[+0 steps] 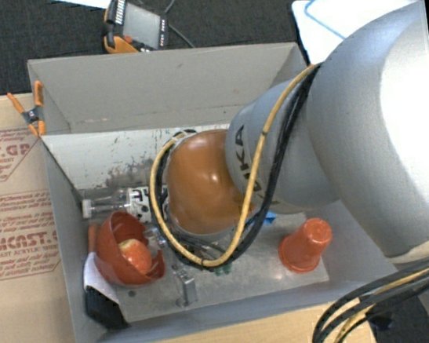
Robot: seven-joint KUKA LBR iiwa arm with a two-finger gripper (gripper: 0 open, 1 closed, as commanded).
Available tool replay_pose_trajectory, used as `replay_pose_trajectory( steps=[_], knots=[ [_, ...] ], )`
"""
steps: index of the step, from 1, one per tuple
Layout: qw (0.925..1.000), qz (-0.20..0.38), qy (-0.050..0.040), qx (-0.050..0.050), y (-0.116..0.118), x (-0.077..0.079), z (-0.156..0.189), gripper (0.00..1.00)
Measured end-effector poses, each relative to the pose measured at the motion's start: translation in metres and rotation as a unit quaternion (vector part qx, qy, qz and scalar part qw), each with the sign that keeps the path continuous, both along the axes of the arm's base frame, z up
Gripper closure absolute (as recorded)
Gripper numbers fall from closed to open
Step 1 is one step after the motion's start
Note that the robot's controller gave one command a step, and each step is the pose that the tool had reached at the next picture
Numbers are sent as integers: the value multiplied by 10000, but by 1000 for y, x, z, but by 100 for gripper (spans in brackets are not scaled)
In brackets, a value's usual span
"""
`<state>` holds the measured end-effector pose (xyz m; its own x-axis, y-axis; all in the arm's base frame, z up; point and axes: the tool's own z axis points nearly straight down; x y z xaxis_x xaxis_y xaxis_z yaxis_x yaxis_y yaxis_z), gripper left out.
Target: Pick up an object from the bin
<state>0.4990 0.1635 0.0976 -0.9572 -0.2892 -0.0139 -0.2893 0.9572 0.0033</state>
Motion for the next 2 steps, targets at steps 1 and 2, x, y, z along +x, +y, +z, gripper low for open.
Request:
replay_pose_trajectory(
  steps=[1,2],
  knots=[
    [9990,-451,-40,14,24,13,16,100],
    [9990,-452,-36,14,24,12,15,100]
  ],
)
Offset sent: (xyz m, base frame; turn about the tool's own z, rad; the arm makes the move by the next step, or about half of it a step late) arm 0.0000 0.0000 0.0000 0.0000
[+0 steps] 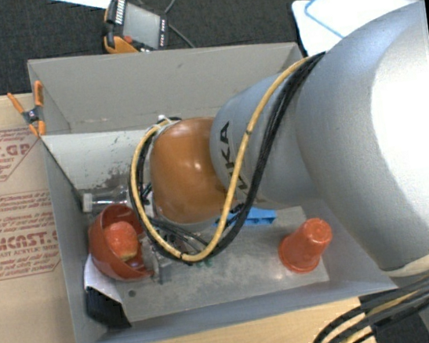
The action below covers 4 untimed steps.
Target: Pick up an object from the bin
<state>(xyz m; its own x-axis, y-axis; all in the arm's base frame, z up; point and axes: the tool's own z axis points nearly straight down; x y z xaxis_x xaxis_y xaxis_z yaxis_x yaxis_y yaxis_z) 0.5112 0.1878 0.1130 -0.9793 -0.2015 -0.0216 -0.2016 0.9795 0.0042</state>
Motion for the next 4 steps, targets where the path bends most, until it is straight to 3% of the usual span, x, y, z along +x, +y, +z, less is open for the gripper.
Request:
replay_pose_trajectory(
  steps=[1,2,3,4],
  knots=[
    [9908,1350,-31,-21,-21,-10,-28,100],
    [9908,1350,-31,-21,-21,-10,-28,100],
    [9867,1626,-41,-42,-94,14,-7,100],
    [9901,1405,-36,14,-41,-8,-43,100]
  ],
)
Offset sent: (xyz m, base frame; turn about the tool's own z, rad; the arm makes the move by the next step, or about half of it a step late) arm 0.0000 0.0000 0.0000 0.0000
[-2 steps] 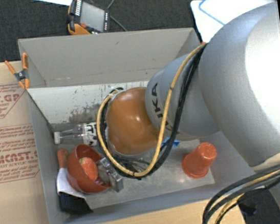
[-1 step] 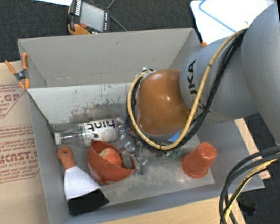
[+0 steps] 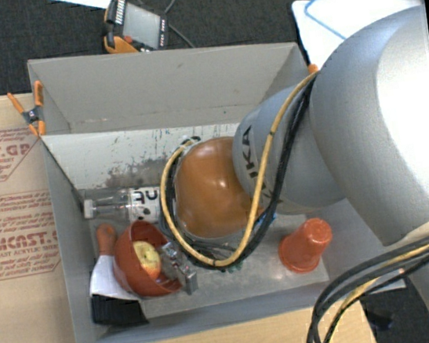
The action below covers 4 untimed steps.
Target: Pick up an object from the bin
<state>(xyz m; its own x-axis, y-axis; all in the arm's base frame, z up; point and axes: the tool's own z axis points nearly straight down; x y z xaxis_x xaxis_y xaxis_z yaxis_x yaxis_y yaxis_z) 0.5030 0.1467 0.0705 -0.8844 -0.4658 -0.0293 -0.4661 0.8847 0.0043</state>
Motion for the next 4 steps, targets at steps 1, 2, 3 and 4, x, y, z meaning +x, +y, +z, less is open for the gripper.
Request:
replay_pose_trajectory(
  steps=[1,2,3,4],
  knots=[
    [10000,-1,1,1,0,0,0,100],
    [10000,-1,1,2,0,0,0,100],
    [10000,-1,1,3,0,0,0,100],
    [10000,-2,1,3,0,0,0,100]
  ],
)
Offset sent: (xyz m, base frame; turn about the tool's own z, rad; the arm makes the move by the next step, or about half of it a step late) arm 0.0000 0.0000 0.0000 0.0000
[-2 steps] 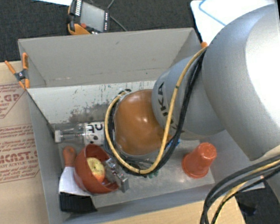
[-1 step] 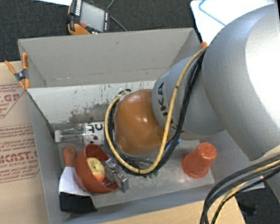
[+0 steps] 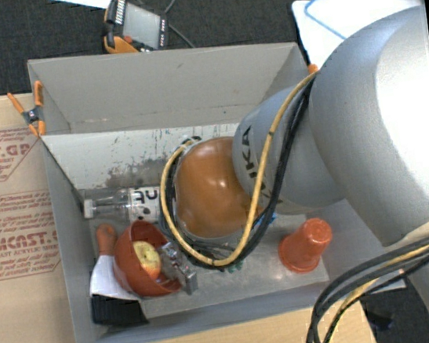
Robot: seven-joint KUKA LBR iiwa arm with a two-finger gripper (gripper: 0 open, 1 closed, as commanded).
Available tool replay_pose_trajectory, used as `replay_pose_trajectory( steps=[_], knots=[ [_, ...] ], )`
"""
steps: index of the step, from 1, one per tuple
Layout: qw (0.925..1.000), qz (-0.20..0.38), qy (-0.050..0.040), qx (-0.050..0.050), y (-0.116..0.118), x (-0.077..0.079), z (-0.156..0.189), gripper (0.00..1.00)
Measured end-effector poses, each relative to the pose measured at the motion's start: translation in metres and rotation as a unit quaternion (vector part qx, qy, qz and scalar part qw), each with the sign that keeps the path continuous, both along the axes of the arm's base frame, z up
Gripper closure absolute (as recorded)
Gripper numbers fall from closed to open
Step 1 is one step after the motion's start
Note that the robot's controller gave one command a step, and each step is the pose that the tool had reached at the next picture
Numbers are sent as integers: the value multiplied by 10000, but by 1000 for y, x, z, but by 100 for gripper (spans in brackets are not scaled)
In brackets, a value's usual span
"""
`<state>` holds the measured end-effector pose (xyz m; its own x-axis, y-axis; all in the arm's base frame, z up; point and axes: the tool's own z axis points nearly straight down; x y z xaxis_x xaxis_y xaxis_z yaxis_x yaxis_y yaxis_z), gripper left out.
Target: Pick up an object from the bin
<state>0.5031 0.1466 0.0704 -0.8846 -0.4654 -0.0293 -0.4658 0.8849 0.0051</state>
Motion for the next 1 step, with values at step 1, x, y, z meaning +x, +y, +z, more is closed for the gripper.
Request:
replay_pose_trajectory(
  steps=[1],
  knots=[
    [10000,0,0,0,0,0,0,100]
  ],
)
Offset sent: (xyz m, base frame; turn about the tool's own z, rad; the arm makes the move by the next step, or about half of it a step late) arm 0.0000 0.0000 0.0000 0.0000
